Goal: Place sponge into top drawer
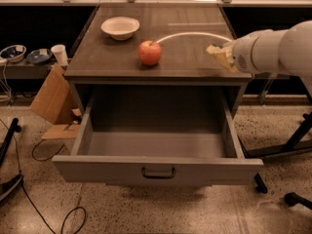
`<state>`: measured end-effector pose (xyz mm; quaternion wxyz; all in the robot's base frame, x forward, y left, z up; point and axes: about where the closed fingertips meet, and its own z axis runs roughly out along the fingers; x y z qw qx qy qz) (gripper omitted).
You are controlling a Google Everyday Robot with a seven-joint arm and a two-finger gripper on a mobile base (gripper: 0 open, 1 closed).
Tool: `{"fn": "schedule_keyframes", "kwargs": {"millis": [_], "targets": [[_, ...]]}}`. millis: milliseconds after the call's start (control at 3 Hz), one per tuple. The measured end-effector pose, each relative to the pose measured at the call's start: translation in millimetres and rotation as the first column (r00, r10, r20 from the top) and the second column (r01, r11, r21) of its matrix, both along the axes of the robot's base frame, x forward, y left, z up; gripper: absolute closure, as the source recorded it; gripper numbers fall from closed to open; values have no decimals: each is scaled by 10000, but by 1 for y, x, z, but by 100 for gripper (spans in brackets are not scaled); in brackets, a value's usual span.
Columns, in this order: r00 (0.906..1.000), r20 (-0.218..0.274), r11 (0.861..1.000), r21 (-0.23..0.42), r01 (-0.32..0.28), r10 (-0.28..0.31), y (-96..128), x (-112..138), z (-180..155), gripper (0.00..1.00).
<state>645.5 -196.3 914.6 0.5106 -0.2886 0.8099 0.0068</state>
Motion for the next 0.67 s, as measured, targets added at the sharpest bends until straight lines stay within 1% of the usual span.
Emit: {"fn": "schedule_keyframes", "kwargs": {"millis": [333, 667], "targets": [[9993, 377, 9996, -268, -52, 62, 15, -30, 16, 100], [9970, 678, 9983, -477, -335, 367, 25, -51, 25, 100]]}}
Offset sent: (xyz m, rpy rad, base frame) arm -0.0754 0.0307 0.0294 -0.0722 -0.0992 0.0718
